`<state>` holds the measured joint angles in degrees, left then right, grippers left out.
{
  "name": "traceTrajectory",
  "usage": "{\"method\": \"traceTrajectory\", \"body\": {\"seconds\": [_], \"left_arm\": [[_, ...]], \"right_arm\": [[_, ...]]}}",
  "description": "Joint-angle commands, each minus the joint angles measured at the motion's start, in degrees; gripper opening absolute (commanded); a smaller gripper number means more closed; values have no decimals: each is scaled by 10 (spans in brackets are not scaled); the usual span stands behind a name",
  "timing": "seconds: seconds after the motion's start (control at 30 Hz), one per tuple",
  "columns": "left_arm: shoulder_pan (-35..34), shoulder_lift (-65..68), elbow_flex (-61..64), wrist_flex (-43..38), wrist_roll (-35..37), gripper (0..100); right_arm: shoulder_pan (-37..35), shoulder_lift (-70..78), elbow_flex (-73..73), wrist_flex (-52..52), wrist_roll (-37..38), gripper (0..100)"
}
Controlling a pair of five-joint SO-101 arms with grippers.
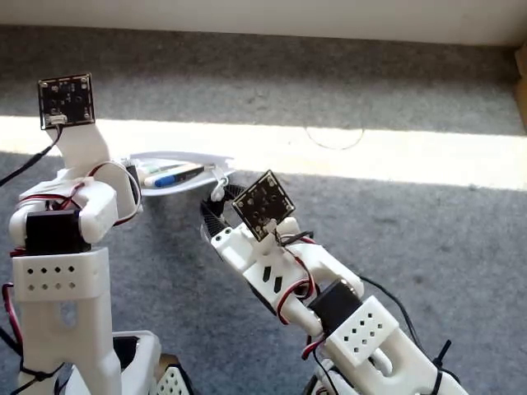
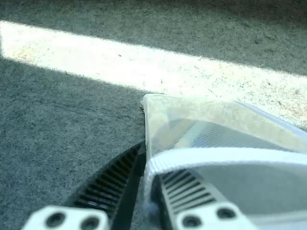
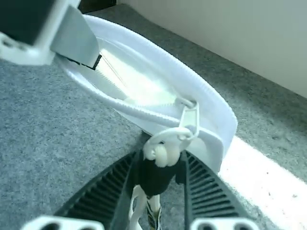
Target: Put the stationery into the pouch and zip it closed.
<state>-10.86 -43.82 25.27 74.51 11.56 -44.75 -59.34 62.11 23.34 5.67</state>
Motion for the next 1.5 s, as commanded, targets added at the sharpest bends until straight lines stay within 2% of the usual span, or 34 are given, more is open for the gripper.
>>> {"method": "traceTrajectory", "body": {"seconds": [0.0,0.1,0.23,0.3,0.47,0.63,0.7,0.77,0.83,0.9,1.13,1.27,1.37,1.47], "left_arm": [[-4,1,-5,-11,-4,5],[-4,1,-5,-11,-4,5],[-4,1,-5,-11,-4,5],[-4,1,-5,-11,-4,5],[-4,1,-5,-11,-4,5],[-4,0,-5,-13,-4,5],[-4,-1,-5,-11,-4,37],[-2,-2,-5,-10,-2,118],[14,-2,-4,-10,0,209],[34,-2,-4,-9,26,259],[102,-2,15,-9,39,267],[133,-2,11,-10,39,268],[153,-2,14,-31,41,268],[155,1,15,-62,87,268]], "right_arm": [[-3,5,-6,-15,-2,99],[-2,1,-6,-13,-1,91],[17,0,-7,-10,0,2],[32,0,-7,-4,0,8],[50,-7,-11,83,2,7],[45,-89,-12,154,48,7],[46,-123,-16,187,58,7],[46,-142,-30,232,67,7],[46,-145,-46,276,76,7],[46,-145,-52,307,86,7],[46,-148,-58,381,90,6],[46,-148,-54,385,91,6],[46,-149,-52,384,118,6],[46,-149,-51,385,121,6]]}}
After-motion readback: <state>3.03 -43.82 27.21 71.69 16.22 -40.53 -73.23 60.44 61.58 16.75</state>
